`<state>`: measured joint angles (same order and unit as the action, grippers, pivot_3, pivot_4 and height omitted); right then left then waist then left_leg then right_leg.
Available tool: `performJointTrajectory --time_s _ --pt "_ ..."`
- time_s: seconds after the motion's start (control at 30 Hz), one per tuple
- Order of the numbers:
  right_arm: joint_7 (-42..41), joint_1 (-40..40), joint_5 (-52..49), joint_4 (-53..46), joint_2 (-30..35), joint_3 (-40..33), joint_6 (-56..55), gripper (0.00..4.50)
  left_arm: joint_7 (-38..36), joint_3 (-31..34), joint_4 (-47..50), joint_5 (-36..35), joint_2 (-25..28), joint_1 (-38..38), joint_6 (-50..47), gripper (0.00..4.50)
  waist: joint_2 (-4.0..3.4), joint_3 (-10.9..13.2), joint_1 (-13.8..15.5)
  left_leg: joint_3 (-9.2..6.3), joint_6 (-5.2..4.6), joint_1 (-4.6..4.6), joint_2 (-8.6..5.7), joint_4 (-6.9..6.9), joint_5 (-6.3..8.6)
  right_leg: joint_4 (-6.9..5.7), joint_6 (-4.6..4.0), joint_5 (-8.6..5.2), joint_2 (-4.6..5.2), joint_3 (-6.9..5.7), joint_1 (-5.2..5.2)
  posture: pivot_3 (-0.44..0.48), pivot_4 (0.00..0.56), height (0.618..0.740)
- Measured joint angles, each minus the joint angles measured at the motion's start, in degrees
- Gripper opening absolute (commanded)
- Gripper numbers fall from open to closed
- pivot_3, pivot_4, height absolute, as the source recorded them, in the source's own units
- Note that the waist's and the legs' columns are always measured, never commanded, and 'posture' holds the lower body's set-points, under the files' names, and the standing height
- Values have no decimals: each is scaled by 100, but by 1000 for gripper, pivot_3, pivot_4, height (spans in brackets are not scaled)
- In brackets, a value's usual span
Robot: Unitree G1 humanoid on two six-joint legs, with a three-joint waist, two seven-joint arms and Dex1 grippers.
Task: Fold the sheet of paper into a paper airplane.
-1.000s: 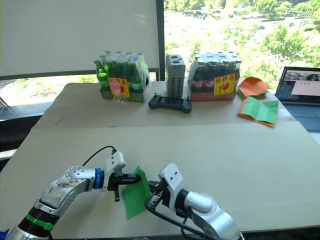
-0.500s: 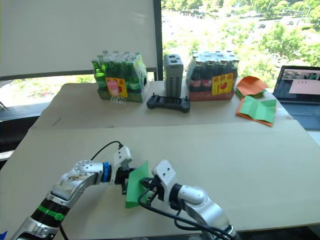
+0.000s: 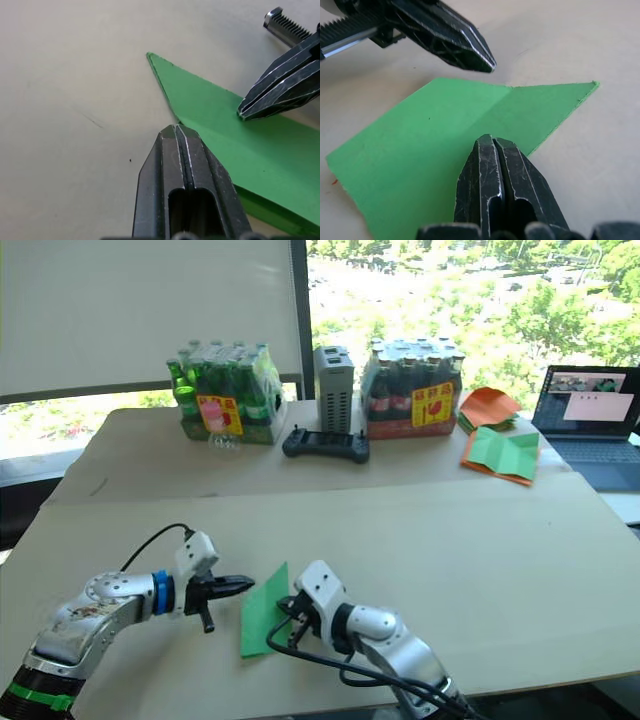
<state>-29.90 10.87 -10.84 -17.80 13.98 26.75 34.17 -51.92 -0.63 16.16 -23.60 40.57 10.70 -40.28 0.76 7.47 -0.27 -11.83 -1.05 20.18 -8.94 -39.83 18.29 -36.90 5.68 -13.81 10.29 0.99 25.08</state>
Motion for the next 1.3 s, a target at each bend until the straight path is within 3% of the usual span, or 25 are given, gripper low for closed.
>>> performJointTrajectory --time_s 0.23,0.53,1.0,1.3 --pt "-86 39 65 41 2 22 -28 0 -24 175 340 -364 82 160 -253 19 0 0 -33 0 0 0 -1 0 0 0 0 0 1 0 0 0 150 719" --pt "-144 97 71 39 61 8 16 0 -34 -495 11 95 7 -426 355 19 0 0 -4 2 2 -1 -3 0 -1 3 -1 1 2 1 -3 0 150 719" --pt "-606 729 126 209 543 -56 148 0 66 -736 64 347 -19 -490 767 19 -2 -1 65 5 0 -1 -5 -1 0 5 -1 1 6 2 -4 0 150 719" --pt "-610 808 225 460 459 -53 167 0 175 -750 91 381 -51 -489 763 19 -8 -13 83 6 1 -6 -3 -2 0 1 -1 1 5 3 -9 0 150 719"
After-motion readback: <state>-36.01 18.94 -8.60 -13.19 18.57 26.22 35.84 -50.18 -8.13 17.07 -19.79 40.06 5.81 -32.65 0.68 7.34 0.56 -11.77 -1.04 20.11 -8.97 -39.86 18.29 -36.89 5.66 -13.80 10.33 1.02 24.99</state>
